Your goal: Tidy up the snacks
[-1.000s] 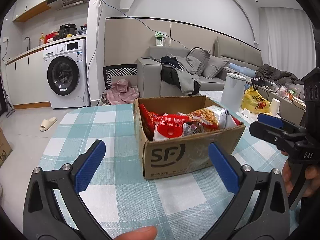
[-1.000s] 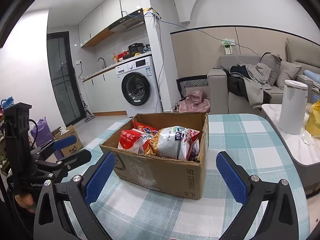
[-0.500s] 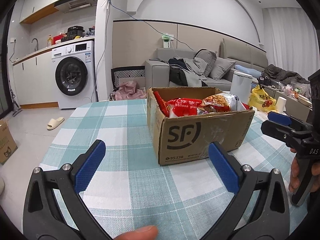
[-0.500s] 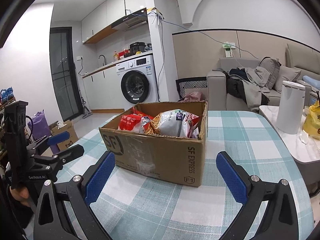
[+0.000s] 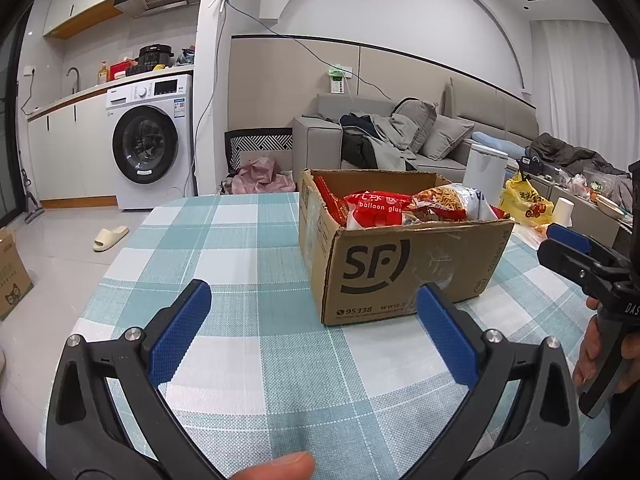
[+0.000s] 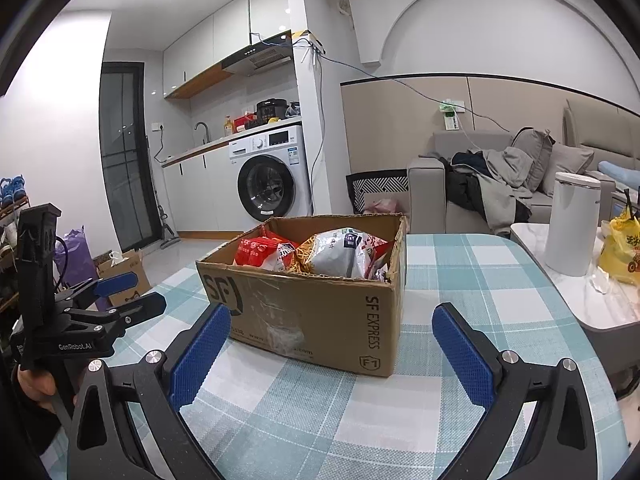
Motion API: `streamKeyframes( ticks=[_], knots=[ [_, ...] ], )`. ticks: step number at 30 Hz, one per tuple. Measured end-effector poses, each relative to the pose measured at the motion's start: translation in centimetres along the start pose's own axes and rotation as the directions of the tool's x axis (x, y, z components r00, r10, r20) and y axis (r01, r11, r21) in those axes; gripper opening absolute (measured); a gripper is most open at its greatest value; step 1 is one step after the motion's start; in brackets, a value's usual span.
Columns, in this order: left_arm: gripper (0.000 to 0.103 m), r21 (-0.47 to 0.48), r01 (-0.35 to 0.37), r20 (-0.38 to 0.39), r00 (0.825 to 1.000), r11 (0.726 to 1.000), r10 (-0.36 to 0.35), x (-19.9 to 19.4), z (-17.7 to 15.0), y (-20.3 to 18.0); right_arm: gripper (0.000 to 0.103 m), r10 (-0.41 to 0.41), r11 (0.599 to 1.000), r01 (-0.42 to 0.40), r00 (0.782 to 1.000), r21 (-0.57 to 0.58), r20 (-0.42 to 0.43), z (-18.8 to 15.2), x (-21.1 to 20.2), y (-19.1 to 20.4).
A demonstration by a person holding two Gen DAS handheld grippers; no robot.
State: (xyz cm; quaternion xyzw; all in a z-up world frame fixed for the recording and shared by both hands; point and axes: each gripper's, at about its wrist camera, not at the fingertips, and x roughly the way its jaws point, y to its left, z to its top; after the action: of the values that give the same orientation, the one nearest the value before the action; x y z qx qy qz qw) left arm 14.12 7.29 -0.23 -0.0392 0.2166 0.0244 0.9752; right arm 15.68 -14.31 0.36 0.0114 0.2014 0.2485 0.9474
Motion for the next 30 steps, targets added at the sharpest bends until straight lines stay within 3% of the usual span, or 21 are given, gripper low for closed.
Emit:
streamKeyframes(
  ticks=[30],
  knots=[
    [0.102,-0.010,0.001,0.012,1.000,1.000,-0.001,-0.18,-0.19,0.20,0.103,-0.006,1.000,0.006,1.000,0.026,0.010,0.02,-0.19,-0.53]
  ],
)
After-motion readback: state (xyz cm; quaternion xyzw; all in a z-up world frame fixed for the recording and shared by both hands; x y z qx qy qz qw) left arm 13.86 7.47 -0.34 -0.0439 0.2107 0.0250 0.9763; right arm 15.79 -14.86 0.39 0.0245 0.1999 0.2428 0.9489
